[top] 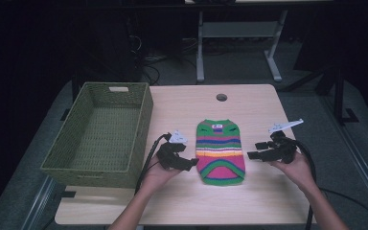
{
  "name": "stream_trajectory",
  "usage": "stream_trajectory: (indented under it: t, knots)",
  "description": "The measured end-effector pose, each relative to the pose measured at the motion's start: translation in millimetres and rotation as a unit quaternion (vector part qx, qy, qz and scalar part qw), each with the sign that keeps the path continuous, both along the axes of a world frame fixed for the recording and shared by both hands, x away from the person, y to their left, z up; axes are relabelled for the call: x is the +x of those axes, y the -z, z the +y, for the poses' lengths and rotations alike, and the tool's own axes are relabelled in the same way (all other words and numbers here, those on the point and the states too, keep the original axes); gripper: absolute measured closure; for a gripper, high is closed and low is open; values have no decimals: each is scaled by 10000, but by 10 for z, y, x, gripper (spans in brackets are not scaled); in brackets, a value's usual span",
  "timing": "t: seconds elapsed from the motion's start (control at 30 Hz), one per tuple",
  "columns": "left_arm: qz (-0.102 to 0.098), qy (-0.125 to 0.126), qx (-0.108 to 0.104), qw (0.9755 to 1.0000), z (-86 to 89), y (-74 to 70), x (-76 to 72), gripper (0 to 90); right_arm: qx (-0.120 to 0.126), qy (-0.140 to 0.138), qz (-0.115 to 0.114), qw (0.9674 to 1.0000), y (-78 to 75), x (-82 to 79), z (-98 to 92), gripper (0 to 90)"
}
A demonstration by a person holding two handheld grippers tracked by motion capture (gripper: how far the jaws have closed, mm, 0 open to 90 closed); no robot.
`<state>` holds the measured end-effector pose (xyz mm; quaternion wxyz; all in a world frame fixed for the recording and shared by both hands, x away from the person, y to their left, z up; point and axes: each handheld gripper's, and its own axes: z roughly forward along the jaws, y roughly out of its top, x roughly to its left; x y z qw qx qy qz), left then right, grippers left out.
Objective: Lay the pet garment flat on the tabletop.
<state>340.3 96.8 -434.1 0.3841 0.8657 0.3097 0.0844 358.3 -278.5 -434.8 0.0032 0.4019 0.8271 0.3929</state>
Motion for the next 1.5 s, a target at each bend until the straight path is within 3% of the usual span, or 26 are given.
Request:
stream_trajectory:
  t: [0.33, 0.77, 0.83, 1.0, 1.03, 1.1, 1.5]
  knots:
    - [-20, -28, 40, 10000, 59, 28, -99, 237, -3, 71, -32, 10000, 26, -123, -131, 300]
    - [-44, 13, -75, 10000, 83, 28, -238, 227, 68, 128, 50, 9999, 105, -261, -225, 284]
    - [-25, 19, -96, 9999, 95, 41, -263, 227, 78, 119, -35, 9999, 103, -293, -226, 284]
    - [18, 24, -96, 9999, 146, 84, -324, 228, 84, 116, -52, 9999, 145, -370, -246, 284]
    - [26, 19, -97, 9999, 154, 92, -336, 227, 60, 147, 32, 9999, 146, -385, -245, 281]
    - [45, 28, -122, 9999, 178, 106, -363, 227, 63, 153, -72, 9998, 153, -415, -260, 282]
    - [49, -52, -202, 9998, 322, 133, -532, 227, 84, 253, -97, 9996, 292, -662, -320, 279]
